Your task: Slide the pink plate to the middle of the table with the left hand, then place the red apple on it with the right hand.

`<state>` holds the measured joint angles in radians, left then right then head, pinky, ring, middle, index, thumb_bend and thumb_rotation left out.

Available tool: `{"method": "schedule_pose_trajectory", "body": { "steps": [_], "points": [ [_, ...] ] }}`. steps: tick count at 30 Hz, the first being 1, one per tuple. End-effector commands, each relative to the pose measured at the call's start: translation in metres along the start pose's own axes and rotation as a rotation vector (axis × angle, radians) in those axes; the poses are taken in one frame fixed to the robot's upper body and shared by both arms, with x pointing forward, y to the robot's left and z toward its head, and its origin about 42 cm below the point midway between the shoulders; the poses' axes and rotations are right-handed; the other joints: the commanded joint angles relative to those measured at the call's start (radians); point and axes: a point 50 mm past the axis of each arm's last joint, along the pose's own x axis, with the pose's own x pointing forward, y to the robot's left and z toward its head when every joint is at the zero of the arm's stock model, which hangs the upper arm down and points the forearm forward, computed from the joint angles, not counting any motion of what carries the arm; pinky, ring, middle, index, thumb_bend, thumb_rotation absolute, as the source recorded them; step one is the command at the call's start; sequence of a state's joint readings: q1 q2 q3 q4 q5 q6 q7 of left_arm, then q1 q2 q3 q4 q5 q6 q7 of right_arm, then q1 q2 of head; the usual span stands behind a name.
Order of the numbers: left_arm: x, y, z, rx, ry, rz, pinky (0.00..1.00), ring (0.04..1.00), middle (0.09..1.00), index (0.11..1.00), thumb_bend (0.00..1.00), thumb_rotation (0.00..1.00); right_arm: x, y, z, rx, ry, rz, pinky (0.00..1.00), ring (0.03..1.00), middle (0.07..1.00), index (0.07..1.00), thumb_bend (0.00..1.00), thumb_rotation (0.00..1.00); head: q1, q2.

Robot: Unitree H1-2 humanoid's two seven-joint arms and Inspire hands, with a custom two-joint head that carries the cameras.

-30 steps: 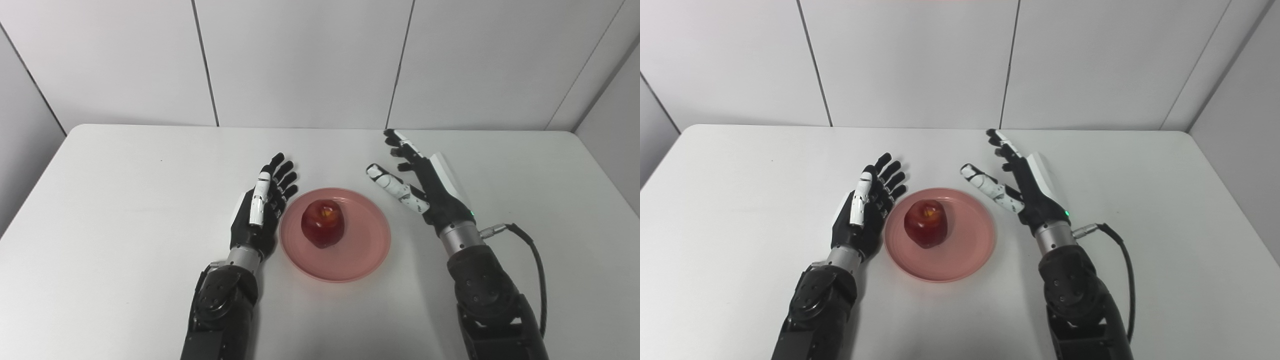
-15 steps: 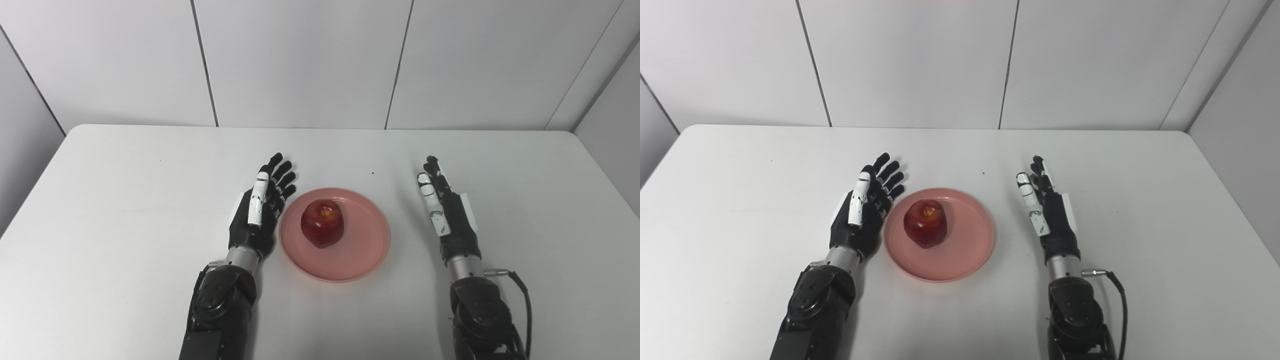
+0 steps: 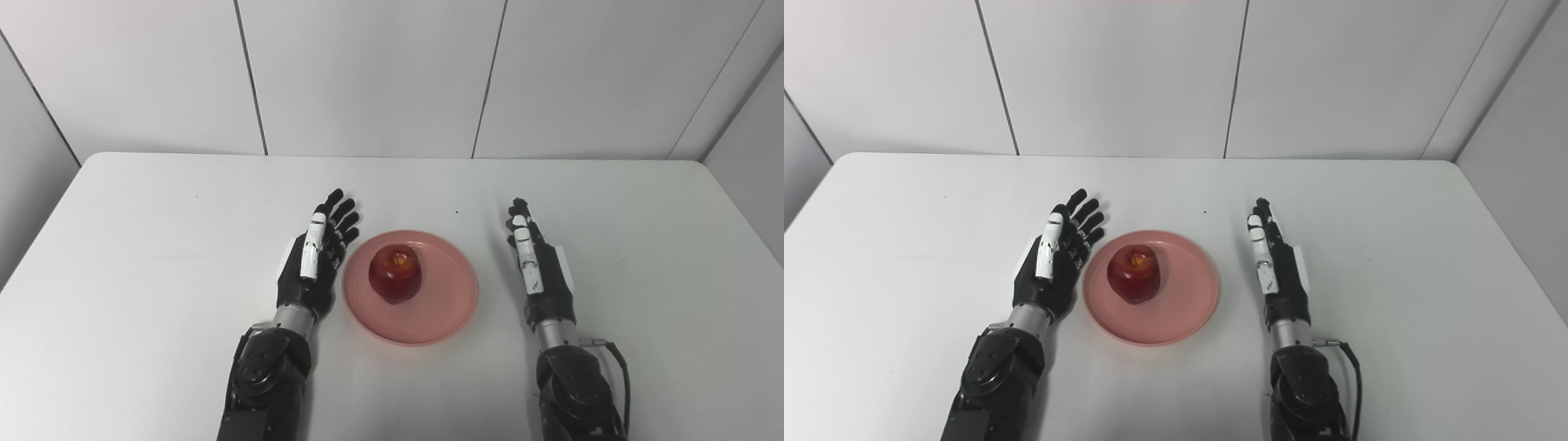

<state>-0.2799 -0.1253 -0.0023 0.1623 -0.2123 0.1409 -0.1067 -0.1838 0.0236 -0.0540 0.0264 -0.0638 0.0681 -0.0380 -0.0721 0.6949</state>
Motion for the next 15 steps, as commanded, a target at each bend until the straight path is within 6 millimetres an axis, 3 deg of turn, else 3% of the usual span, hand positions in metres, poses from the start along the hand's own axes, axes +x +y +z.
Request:
{"method": "schedule_pose_trajectory", "body": {
  "steps": [1, 15],
  "points": [
    [-0.0020, 0.0024, -0.0022, -0.007, 0.015, 0.004, 0.94, 0.931, 0.932, 0.919, 0.36, 1.00, 0.0075, 0.0020, 0.0157, 0.014, -0.098, 0.000, 0.97, 0.955, 0.952, 0.948, 0.26, 1.00, 0.001, 0.000],
    [-0.0022, 0.0029, -0.0018, -0.009, 0.014, 0.005, 0.94, 0.926, 0.930, 0.920, 0.36, 1.00, 0.0077, 0.0003, 0.0155, 0.014, -0.094, -0.002, 0.96, 0.951, 0.952, 0.950, 0.24, 1.00, 0.002, 0.000]
  ]
}}
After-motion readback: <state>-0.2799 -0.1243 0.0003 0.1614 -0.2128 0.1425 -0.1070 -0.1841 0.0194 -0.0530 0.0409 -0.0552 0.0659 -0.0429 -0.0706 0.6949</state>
